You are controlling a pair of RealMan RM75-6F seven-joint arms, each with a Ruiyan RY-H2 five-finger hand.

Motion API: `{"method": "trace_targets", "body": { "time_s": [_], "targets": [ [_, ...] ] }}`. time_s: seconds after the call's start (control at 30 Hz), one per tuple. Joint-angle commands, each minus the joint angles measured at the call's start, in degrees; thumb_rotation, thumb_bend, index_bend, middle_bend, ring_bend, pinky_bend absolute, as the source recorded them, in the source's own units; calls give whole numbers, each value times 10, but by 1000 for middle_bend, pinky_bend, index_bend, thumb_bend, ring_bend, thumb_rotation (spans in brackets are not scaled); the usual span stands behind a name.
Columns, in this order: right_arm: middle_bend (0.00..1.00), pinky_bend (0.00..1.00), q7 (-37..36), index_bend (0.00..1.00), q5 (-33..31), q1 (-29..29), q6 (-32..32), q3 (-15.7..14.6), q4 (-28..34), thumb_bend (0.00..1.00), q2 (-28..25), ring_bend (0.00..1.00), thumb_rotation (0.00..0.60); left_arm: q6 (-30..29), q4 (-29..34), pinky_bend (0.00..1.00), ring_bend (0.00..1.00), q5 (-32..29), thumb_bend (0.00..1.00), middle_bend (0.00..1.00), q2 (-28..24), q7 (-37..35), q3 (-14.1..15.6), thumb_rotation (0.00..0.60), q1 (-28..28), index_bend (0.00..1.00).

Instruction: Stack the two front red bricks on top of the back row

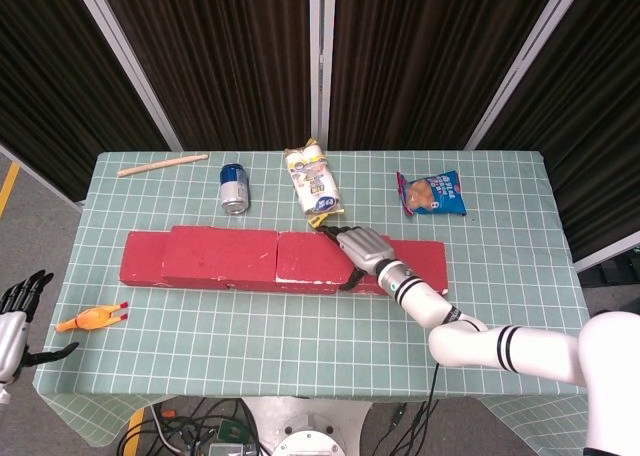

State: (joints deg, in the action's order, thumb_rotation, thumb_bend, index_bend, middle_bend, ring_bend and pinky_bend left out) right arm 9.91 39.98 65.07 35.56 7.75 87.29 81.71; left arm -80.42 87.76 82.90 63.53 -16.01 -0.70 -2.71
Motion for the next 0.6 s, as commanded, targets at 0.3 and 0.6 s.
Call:
{"method": "trace_targets", "body": {
  "time_s": [0.3,0.6],
  "targets": [
    [107,191,-6,0,6,-1,-1,2,-2,60,1,53,600,1,-1,0,0,0,16,0,1,-1,0,600,0,38],
    [32,95,-17,0,22,-7,-3,5,-3,23,2,0,600,1,-2,0,0,1,17,0,0,-2,0,600,0,38]
  ]
}}
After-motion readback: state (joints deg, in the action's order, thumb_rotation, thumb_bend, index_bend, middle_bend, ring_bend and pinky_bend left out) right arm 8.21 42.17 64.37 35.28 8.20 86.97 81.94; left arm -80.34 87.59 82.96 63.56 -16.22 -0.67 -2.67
